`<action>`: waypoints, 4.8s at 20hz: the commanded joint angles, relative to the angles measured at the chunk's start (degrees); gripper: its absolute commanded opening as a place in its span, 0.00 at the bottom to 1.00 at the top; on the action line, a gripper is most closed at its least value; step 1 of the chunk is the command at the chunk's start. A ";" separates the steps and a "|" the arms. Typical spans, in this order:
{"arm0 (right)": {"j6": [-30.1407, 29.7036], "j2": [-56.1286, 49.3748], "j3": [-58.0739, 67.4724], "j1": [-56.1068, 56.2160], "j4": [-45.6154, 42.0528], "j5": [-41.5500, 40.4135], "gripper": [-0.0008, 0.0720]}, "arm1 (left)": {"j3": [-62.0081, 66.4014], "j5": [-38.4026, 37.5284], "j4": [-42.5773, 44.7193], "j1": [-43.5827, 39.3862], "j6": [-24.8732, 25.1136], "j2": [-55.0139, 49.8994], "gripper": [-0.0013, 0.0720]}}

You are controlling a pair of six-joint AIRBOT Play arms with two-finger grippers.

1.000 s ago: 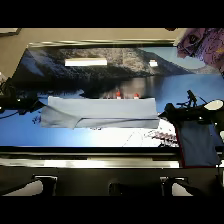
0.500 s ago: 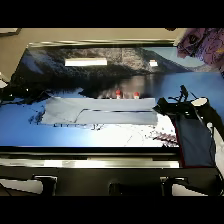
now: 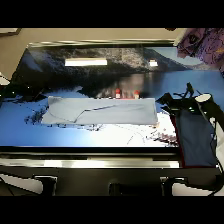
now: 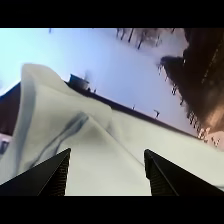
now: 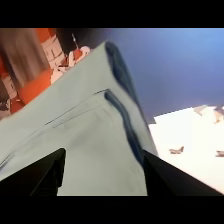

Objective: Fold the clothes and pants, and hang the long-sleeved shirts on hangers.

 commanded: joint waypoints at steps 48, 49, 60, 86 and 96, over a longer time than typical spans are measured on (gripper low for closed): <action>27.67 6.25 46.01 8.24 -24.61 41.20 0.05 | 13.49 11.10 -21.84 -50.80 -10.93 -16.20 0.04; 28.89 6.21 45.99 9.90 -24.63 40.04 0.05 | 13.49 7.52 -14.88 -48.04 -12.33 -13.33 0.04; 50.45 -2.21 45.88 43.41 -34.18 19.28 0.05 | 13.49 -8.87 6.97 -17.81 -12.50 11.89 0.04; 39.54 -16.70 46.01 50.23 -22.62 6.84 0.77 | 13.46 -10.82 6.99 -15.26 -9.75 12.41 0.04; 16.22 -6.10 41.94 18.51 -20.11 32.15 0.85 | 13.46 -10.82 6.99 -14.60 -9.73 12.44 0.04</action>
